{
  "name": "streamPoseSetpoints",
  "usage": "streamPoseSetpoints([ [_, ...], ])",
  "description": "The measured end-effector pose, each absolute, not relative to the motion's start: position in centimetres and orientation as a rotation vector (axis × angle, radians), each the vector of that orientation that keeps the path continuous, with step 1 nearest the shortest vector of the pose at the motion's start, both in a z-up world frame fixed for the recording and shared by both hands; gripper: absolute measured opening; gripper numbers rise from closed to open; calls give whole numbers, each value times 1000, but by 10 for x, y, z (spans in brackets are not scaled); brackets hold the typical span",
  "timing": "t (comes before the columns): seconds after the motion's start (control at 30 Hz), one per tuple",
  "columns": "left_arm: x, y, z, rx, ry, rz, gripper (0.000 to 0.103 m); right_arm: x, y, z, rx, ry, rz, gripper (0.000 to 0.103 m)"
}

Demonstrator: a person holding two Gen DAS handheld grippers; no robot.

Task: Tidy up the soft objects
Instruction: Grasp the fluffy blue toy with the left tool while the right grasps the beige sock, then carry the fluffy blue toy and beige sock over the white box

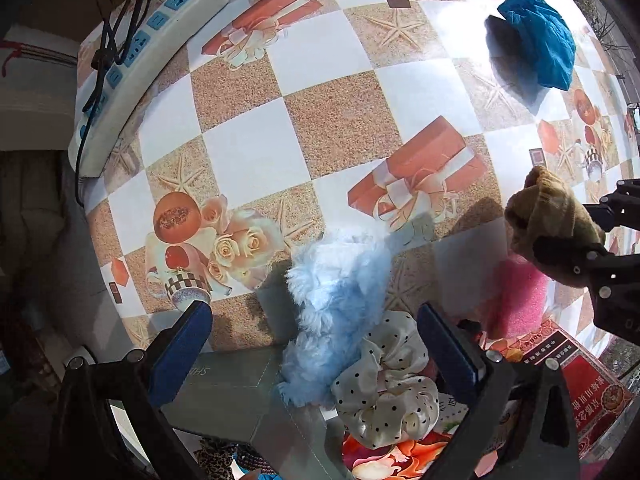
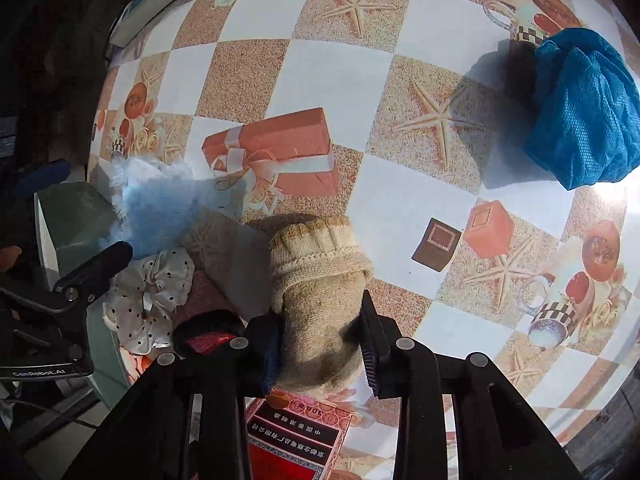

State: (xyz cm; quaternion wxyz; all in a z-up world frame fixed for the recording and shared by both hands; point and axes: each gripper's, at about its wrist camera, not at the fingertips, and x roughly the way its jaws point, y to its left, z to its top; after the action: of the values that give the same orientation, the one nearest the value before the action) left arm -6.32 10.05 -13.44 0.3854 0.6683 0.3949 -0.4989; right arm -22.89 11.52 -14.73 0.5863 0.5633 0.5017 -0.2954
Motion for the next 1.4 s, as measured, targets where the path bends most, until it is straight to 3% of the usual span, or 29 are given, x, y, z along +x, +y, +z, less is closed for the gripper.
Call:
streamPoseSetpoints([
  [0.1,-68,93,-162,1776,1076,-1220,100,-256,123,-130,1344,1071,-726,35],
  [0.2,-69,93,-186,1887,1089,-1115,90,-277,129,-113,1380,971,-753,35],
  [0.3,-70,95,-189,1928,1152,-1116,61,-294,140,-96,1363,910,-794,35],
  [0.33,-71,95,-185,1929,1149,-1121,33,-299,143,-90,1354,893,-812,35],
  [0.37,-74,95,-179,1923,1118,-1130,31,-304,145,-84,1351,871,-830,35],
  [0.8,-142,105,-11,1329,725,-1570,29,-356,187,-52,1363,734,-1110,35],
  [1.13,-229,195,27,1271,709,-1916,29,-380,244,-34,1317,759,-1275,35],
  [1.4,-267,284,44,1404,734,-2190,30,-389,297,-38,1364,828,-1314,35],
])
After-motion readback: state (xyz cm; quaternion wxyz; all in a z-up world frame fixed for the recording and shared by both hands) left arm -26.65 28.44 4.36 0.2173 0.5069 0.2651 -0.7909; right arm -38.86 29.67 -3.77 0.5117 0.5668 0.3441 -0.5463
